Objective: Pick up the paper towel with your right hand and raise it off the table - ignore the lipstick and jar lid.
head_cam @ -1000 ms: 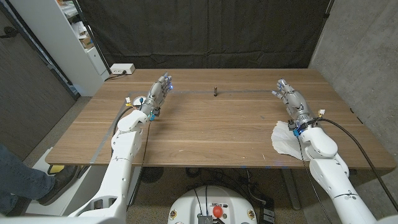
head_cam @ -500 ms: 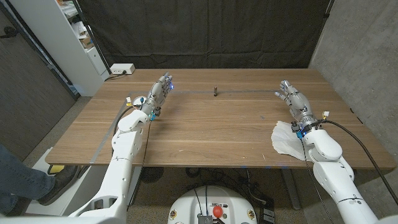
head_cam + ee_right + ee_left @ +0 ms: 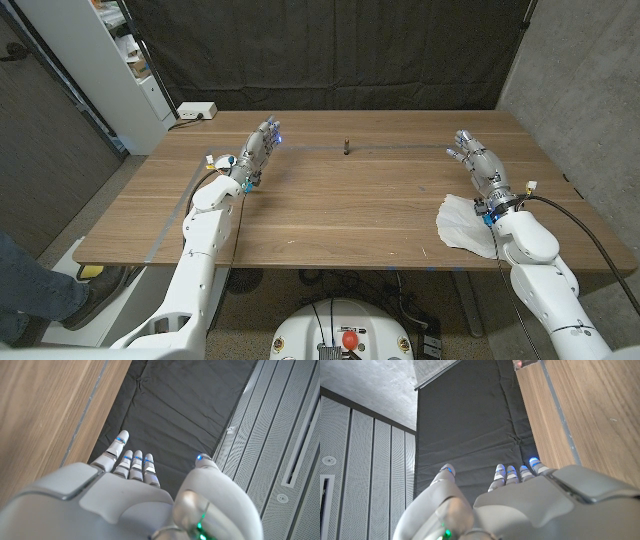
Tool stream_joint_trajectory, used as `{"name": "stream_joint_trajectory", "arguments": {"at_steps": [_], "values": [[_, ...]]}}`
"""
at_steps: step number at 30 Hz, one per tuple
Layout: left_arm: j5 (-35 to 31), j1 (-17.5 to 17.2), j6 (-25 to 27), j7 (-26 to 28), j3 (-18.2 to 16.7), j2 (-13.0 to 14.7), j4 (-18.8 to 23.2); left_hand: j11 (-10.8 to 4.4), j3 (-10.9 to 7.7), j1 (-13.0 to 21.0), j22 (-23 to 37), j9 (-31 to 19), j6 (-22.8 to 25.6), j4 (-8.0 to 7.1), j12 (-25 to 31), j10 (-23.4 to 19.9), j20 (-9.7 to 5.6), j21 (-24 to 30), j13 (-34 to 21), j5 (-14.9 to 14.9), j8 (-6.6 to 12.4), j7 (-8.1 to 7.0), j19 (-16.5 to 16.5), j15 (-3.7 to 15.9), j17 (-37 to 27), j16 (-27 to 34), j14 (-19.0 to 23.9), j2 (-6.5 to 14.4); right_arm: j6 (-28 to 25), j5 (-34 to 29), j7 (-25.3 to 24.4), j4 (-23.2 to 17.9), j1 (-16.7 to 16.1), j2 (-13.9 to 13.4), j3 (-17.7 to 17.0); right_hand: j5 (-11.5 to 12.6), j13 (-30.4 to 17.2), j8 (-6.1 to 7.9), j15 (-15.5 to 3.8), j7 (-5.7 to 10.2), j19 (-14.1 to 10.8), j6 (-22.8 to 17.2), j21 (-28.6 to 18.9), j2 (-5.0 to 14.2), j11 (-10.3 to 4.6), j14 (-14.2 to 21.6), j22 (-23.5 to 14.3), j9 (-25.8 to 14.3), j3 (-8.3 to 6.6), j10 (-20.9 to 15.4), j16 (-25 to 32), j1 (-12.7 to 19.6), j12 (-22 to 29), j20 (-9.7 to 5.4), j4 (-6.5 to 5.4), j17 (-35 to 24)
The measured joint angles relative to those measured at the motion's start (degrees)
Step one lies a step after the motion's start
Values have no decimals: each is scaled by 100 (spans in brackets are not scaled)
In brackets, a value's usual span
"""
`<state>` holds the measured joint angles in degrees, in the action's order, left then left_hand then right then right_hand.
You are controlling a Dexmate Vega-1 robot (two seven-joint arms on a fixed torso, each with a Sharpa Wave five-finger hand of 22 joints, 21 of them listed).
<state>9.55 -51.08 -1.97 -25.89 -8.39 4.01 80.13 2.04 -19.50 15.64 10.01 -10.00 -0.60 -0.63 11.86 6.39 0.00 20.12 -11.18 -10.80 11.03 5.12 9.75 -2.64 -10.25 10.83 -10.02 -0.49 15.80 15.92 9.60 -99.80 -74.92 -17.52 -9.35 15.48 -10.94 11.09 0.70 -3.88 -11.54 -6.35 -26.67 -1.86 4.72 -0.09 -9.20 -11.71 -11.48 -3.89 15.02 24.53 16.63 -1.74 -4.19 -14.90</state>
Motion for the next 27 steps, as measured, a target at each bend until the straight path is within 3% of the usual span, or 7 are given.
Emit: {"name": "stream_joint_trajectory", "arguments": {"at_steps": [27], "values": [[-9,20,-21,7,11,-20,10,21,8,-5,-1,0,185,40,45,-104,53,-65,-1,0,0,39,10,-20,0,0,20,41,54,-6,-10,-381,-416,73,-291,0,0,0,32,0,-30,0,84,0,0,31,0,26,16,-62,-23,0,-67,31,16,26]]}}
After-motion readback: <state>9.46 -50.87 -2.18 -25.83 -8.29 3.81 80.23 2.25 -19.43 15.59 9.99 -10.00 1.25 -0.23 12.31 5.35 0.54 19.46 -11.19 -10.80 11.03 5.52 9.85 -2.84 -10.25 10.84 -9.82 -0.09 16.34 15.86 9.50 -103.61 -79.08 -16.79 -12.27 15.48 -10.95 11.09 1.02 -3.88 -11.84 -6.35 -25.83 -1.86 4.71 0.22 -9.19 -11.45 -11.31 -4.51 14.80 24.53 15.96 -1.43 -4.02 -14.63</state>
